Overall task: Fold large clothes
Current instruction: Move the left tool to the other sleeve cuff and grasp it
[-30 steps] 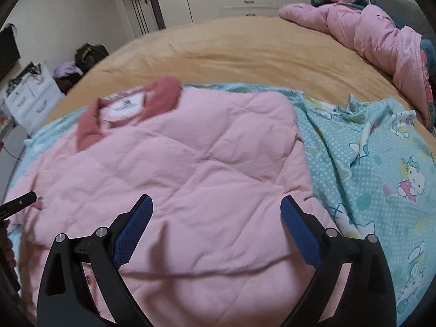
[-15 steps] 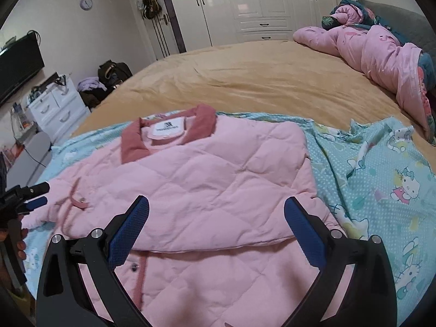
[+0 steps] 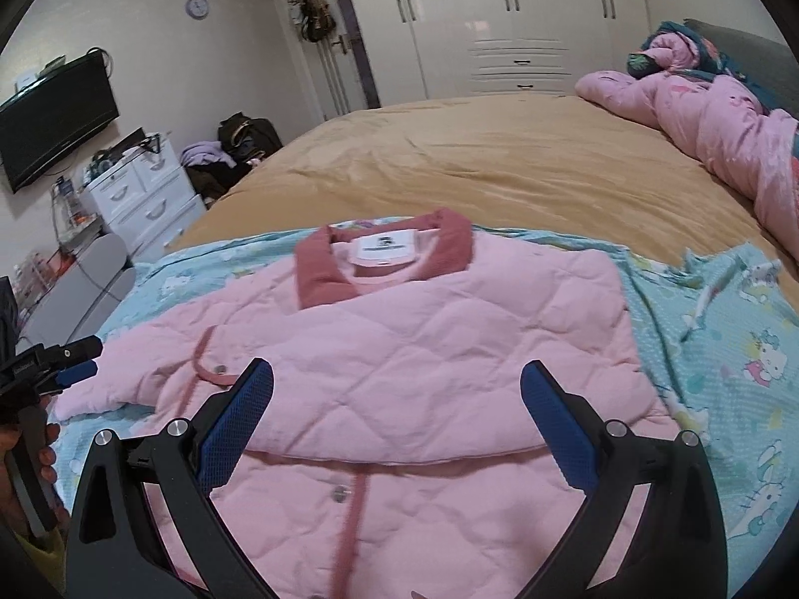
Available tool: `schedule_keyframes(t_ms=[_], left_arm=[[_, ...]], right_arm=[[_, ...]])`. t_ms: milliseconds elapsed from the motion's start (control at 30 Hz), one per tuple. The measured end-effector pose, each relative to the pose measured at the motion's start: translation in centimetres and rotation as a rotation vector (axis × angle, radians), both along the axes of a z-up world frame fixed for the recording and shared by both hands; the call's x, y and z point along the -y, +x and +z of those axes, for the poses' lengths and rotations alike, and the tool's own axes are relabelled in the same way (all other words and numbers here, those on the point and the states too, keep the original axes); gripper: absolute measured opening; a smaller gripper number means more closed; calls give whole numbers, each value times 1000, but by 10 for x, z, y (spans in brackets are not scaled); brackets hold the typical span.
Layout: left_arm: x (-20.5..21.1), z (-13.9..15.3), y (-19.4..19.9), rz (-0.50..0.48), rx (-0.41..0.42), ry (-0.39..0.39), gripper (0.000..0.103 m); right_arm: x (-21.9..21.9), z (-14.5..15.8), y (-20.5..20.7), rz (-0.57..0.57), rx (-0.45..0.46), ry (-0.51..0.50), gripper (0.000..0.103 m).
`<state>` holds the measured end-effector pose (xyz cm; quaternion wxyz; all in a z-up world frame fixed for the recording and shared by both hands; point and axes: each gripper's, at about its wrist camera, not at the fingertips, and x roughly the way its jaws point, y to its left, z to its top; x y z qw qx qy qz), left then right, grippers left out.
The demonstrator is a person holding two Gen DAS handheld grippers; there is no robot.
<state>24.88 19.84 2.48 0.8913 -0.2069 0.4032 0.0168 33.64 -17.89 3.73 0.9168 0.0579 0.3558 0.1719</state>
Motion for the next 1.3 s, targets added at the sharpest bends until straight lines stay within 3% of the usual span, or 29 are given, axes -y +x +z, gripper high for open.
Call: schedule_keyframes(t_ms=[600, 1300], left_arm=[[-93, -23, -59, 164, -8, -45, 94], [-209, -81, -132, 391, -69, -177, 94]], right_arm=[[-132, 21, -28, 227, 13, -17, 99], [-273, -13, -57, 435, -67, -63, 99]])
